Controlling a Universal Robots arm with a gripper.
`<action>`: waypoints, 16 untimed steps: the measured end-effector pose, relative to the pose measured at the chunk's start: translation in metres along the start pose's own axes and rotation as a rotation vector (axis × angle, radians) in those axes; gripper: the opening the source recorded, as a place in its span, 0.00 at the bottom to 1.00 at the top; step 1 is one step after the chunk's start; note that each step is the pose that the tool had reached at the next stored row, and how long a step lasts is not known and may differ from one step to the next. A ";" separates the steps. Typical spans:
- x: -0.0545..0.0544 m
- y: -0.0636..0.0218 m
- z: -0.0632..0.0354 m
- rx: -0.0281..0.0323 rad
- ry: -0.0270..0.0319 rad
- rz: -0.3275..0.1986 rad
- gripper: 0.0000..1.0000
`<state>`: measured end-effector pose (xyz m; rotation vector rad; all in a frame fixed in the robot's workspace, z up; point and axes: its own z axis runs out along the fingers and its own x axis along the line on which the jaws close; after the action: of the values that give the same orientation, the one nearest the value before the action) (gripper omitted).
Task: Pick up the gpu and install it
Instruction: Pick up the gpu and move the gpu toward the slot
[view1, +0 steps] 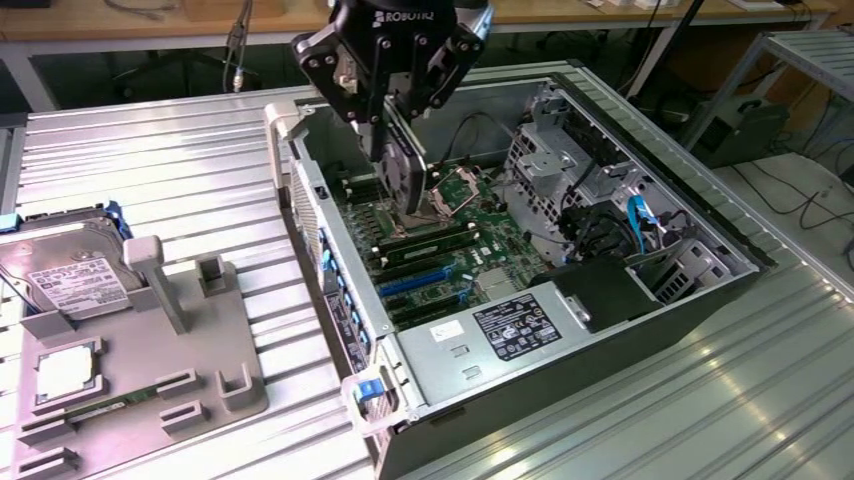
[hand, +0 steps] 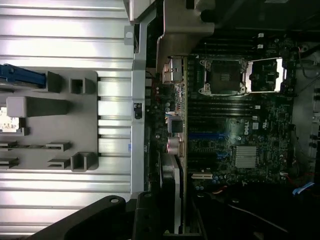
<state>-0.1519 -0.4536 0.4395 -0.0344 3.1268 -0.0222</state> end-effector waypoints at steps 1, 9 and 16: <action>-0.002 -0.0001 0.0001 0.0000 0.0000 0.000 0.28; -0.022 -0.0005 0.0012 -0.0001 0.0000 0.000 0.28; -0.038 -0.0008 0.0021 -0.0001 0.0000 0.000 0.28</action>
<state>-0.1134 -0.4536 0.4380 -0.0348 3.1268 -0.0221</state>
